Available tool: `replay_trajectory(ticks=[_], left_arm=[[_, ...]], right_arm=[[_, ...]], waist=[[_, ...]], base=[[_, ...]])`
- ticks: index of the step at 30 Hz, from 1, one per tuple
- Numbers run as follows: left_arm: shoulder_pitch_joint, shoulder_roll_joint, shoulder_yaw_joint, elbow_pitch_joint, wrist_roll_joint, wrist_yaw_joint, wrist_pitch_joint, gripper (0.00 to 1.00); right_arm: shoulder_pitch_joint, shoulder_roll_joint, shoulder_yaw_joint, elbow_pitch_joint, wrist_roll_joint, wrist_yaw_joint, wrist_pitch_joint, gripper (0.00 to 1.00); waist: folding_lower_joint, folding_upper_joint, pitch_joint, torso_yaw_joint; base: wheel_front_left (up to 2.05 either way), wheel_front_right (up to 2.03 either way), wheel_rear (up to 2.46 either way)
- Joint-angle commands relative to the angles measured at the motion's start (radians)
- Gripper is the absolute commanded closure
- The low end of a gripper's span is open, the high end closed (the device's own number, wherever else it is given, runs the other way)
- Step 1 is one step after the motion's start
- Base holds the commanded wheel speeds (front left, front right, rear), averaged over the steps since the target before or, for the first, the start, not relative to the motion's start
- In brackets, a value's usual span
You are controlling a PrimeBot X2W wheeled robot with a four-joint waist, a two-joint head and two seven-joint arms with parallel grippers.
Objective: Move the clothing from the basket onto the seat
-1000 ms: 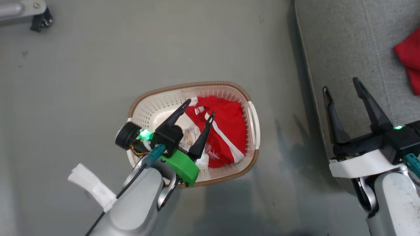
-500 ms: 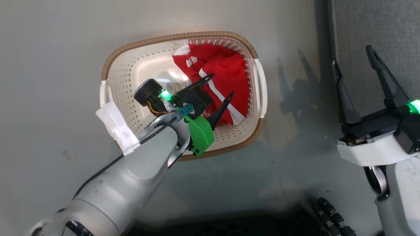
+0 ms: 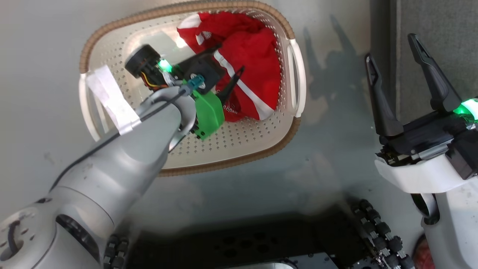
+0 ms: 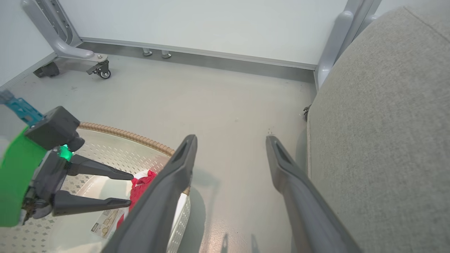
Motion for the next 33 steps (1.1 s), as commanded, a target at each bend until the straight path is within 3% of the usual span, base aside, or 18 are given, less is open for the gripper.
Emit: replay_trajectory(ticks=[1, 10, 18, 25, 26, 27, 33], left_arm=[[-0.030, 0.011, -0.013, 0.013, -0.015, -0.003, -0.001, 0.00], [-0.092, 0.003, -0.079, 0.096, -0.038, -0.003, -0.001, 0.00], [-0.073, -0.006, -0.108, 0.083, -0.023, -0.003, -0.001, 0.00], [-0.009, -0.019, -0.109, 0.059, 0.115, -0.002, 0.018, 0.00], [-0.003, -0.021, -0.110, 0.060, 0.128, -0.002, 0.021, 0.09], [0.002, -0.023, -0.109, 0.065, 0.137, -0.002, 0.021, 1.00], [-0.010, -0.035, -0.110, 0.083, 0.159, -0.003, 0.008, 1.00]], right_arm=[[-0.011, -0.007, 0.006, -0.015, -0.006, -0.001, -0.002, 0.00], [0.011, -0.014, 0.037, -0.075, 0.000, -0.001, -0.002, 0.00], [0.032, -0.025, 0.060, -0.103, 0.007, -0.001, -0.002, 0.00], [0.043, -0.027, 0.056, -0.112, 0.008, -0.001, -0.002, 0.00], [0.043, -0.027, 0.056, -0.114, 0.008, -0.001, -0.002, 0.00], [0.042, -0.026, 0.057, -0.116, 0.006, -0.001, -0.002, 0.00], [0.046, -0.025, 0.047, -0.123, 0.001, -0.001, -0.002, 0.00]], waist=[[-0.0001, 0.0107, 0.047, -0.020], [-0.0001, 0.0107, 0.078, -0.038], [-0.0001, 0.0107, 0.083, -0.057], [-0.0001, 0.0107, 0.079, -0.071], [-0.0001, 0.0107, 0.078, -0.072], [-0.0001, 0.0107, 0.077, -0.073], [-0.0001, 0.0107, 0.074, -0.068]], base=[[0.00, 0.00, 0.00], [0.00, 0.00, 0.00], [0.00, 0.00, 0.00], [0.00, 0.00, 0.00], [0.00, 0.00, 0.00], [0.00, 0.00, 0.00], [0.00, 0.00, 0.00]])
